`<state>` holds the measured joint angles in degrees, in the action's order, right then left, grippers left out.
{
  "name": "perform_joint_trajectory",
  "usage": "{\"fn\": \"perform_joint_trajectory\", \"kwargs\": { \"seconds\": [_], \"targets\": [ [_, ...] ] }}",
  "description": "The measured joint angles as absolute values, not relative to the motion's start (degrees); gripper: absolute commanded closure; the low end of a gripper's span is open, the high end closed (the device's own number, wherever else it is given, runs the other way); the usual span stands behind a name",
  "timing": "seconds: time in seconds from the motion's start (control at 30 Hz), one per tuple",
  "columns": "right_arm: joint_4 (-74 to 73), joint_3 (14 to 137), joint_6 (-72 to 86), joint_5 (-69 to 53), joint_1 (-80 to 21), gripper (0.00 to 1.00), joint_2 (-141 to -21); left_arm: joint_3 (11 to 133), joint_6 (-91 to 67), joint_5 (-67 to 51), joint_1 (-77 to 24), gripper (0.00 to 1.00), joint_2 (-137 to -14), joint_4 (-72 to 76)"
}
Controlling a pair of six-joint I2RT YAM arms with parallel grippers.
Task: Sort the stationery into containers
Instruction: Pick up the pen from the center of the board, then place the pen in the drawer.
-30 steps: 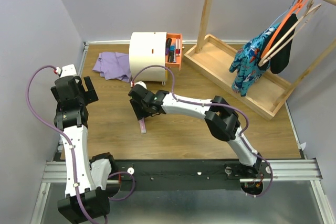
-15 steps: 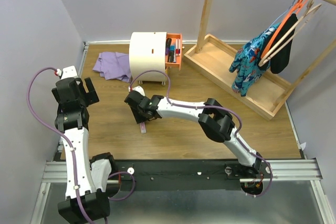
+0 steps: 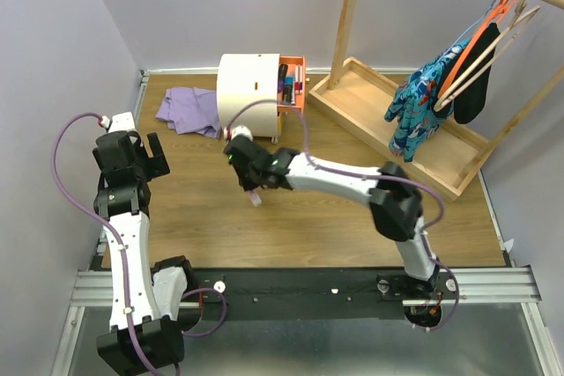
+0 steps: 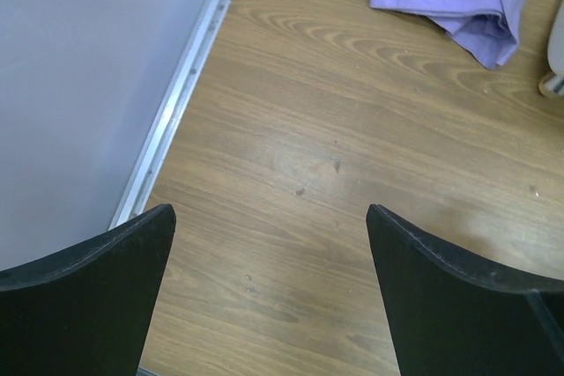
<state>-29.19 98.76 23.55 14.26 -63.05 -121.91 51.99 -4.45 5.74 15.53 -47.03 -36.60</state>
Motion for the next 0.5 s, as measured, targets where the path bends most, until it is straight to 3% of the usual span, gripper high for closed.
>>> {"fn": "perform_joint_trajectory", "kwargs": {
  "seconds": [0.3,0.5],
  "targets": [
    [-15.6,100.7,16.7,17.7,-54.7,0.99,-96.5,51.9,-2.2,-2.0,15.5,0.01,-49.0,-36.6],
    [-8.4,105.6,12.8,20.9,-49.2,1.0,-96.6,51.9,-2.0,-5.7,15.5,0.01,-50.3,-36.6]
  ]
}}
